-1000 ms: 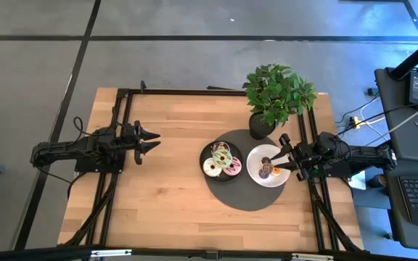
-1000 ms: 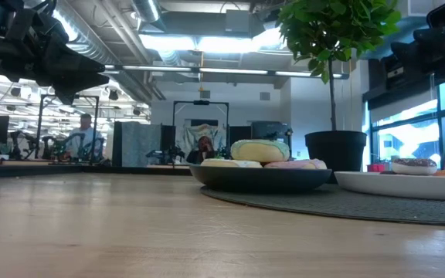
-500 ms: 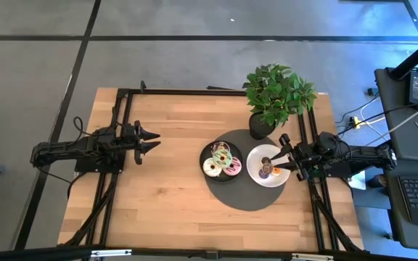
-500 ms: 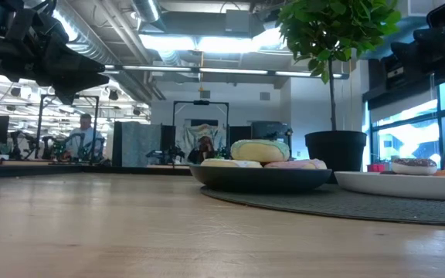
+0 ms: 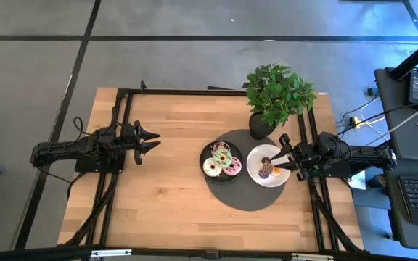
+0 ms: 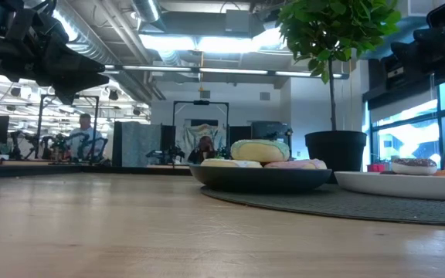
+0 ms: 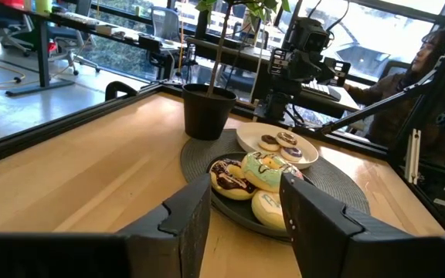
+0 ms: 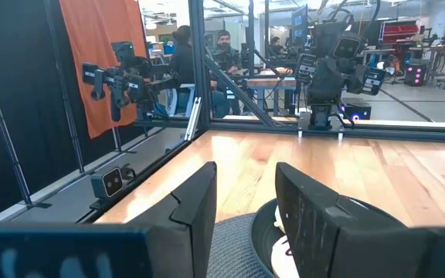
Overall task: Pick & Place donuts
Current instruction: Return to Home Position
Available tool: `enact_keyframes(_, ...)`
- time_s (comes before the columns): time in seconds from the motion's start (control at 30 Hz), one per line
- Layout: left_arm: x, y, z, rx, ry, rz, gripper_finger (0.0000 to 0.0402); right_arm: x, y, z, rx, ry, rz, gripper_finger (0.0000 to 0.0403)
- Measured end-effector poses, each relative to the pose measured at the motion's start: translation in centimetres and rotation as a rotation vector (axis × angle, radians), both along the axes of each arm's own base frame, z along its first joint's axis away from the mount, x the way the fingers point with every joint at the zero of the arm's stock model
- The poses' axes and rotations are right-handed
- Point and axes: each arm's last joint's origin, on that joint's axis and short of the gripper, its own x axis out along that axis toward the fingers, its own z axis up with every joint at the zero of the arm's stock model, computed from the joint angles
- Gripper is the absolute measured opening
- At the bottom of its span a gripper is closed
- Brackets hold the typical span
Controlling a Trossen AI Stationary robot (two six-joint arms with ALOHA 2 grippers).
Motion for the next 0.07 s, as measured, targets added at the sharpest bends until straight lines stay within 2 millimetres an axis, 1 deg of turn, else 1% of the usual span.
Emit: enact_keyframes(0.07,0.00,0.00,0.00,0.000,0.000,0.000,0.0152,0.00,0.00,0.00,0.000,0.000,0.000,0.0136)
